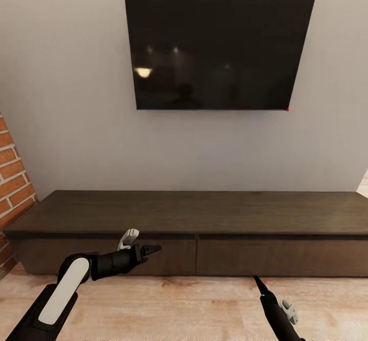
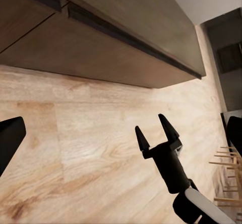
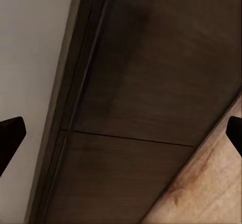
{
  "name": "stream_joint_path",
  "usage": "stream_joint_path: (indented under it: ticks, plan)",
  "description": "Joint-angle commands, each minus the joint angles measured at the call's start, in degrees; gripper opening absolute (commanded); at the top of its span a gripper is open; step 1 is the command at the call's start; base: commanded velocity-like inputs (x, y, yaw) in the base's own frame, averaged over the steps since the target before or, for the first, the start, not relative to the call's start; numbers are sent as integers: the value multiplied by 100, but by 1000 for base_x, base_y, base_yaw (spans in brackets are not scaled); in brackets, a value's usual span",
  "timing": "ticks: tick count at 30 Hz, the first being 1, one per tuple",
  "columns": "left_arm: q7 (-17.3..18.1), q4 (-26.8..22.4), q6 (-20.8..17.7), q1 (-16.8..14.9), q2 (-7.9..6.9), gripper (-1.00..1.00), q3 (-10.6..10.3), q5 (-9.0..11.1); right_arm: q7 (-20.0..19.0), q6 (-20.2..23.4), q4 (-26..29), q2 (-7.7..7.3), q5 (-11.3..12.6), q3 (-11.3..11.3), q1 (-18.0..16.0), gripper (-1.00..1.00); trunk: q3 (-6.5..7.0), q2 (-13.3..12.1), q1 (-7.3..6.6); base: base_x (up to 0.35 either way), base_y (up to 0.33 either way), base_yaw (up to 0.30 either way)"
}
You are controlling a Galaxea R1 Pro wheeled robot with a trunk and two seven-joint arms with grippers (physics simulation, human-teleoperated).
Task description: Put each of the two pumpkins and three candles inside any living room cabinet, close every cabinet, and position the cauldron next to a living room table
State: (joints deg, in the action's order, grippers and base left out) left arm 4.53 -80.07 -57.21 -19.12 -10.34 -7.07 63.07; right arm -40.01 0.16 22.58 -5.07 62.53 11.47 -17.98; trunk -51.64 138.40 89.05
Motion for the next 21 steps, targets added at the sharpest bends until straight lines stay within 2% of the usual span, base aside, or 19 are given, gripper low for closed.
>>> stream_joint_path:
  ticks: [1,11,15,18,21]
  plan:
    - [48,0,-10,-4,-3,100,-4,-38,-32,2,-8,-1,44,-5,-4,100,-24,44,21,0,0,0]
    - [48,0,-10,-4,-3,100,-20,-23,-123,-69,50,-3,63,14,-4,100,-204,445,241,0,0,0]
    - [51,0,-10,-4,-3,100,-21,-23,-315,-12,56,-22,433,10,-4,100,-288,488,270,0,0,0]
    - [50,0,-10,-4,-3,100,-22,-23,-665,104,58,-27,876,-5,-4,100,-355,492,278,0,0,0]
    - [52,0,-10,-4,-4,100,-22,-23,-772,176,56,-24,986,-8,-4,100,-421,496,285,0,0,0]
